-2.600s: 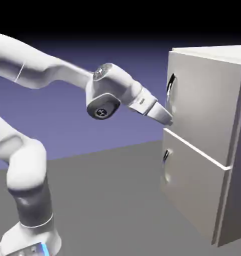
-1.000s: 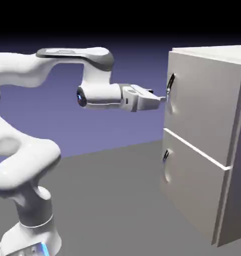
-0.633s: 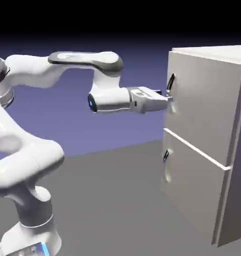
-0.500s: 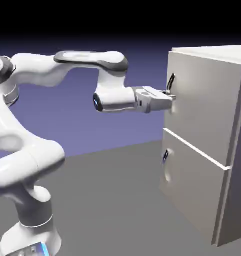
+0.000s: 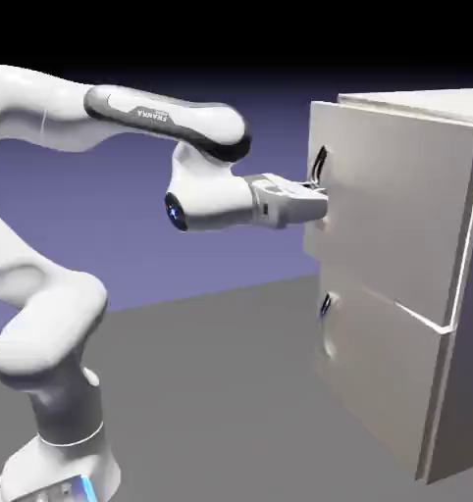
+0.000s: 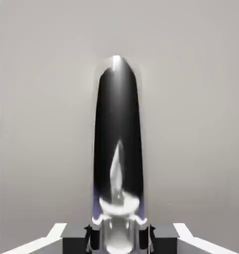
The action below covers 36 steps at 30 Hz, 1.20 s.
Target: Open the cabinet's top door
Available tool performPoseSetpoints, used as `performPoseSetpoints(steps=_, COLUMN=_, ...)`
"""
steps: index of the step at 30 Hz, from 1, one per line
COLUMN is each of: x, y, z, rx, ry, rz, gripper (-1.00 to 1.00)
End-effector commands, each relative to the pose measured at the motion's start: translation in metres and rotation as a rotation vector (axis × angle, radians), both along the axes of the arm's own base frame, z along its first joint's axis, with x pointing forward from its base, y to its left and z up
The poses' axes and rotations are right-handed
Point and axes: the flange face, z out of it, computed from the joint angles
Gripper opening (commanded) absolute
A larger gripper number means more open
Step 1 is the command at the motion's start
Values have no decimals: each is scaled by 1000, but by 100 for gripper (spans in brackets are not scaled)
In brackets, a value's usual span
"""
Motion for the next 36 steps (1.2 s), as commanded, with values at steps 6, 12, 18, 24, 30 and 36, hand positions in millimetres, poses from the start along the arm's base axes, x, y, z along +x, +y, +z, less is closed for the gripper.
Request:
performPoseSetpoints(steps=6, x=-31, y=-24, z=0, rx=1, ry=1, rz=116, gripper=-100)
performPoseSetpoints(steps=12, x=-57, y=-49, z=0, rx=1, ry=1, rz=224, gripper=-100)
performPoseSetpoints(steps=18, x=-79, y=-74, z=0, rx=1, ry=1, rz=324, gripper=-100)
performPoseSetpoints(steps=24, x=-97, y=-101, z=0, rx=1, ry=1, rz=423, gripper=-100)
performPoseSetpoints(steps=30, x=-115, y=-133, z=0, rx=1, ry=1, rz=532, gripper=-100)
performPoseSetpoints(steps=36, x=-131, y=-176, z=0, rx=1, ry=1, rz=668, gripper=-100)
